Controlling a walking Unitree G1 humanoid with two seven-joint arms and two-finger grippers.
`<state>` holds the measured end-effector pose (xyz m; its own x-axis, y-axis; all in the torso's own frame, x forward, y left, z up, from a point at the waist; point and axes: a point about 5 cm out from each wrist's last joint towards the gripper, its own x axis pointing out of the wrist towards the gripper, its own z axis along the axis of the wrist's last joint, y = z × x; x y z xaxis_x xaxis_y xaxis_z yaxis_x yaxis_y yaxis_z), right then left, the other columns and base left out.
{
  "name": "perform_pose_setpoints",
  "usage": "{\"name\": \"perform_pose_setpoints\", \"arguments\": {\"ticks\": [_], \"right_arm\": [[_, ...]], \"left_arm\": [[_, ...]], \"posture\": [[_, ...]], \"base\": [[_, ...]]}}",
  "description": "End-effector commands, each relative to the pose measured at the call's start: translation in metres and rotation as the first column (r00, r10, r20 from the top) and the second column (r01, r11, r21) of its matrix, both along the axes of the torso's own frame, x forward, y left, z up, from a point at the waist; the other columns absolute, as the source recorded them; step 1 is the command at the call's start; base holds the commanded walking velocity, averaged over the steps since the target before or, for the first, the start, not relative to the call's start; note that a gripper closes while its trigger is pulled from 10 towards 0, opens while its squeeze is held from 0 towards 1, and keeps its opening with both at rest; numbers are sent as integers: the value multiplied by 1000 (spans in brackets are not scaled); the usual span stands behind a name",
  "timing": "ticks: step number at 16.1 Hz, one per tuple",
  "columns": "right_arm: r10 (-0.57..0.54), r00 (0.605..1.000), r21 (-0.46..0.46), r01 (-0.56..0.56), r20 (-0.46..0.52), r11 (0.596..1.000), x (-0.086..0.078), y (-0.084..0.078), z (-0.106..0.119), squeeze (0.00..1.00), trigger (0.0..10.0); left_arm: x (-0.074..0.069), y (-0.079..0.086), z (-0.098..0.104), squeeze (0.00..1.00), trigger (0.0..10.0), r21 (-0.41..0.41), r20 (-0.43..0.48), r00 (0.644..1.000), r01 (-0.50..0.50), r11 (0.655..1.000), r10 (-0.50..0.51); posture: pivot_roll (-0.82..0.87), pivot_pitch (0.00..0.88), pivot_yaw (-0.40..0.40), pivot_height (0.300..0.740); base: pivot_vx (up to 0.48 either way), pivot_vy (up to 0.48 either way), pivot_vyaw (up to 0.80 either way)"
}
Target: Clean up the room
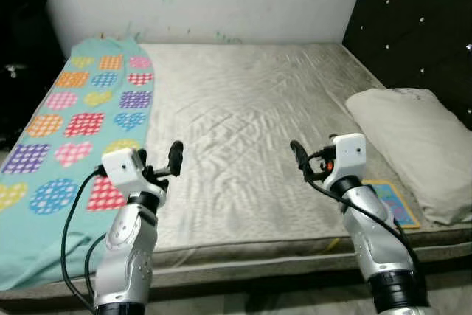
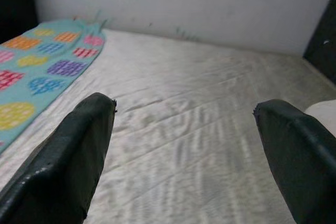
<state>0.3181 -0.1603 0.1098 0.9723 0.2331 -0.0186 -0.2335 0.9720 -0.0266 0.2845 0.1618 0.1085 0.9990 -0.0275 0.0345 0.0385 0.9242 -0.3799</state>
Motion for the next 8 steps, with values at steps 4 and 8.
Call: {"name": "perform_pose_setpoints", "arguments": {"ticks": [4,8], "right_arm": [[27,999,-8,-27,25,1000,3,6,7,0,10000],[33,999,-14,-33,20,999,3,6,6,0,10000]], "left_arm": [[1,4,0,0,10000,-1,-15,1000,-17,1000,17],[1,4,0,0,10000,5,-10,1000,-17,1000,17]], "posture": [[-40,0,-41,740],[-40,0,-41,740]], "base": [[0,480,0],[0,480,0]]}}
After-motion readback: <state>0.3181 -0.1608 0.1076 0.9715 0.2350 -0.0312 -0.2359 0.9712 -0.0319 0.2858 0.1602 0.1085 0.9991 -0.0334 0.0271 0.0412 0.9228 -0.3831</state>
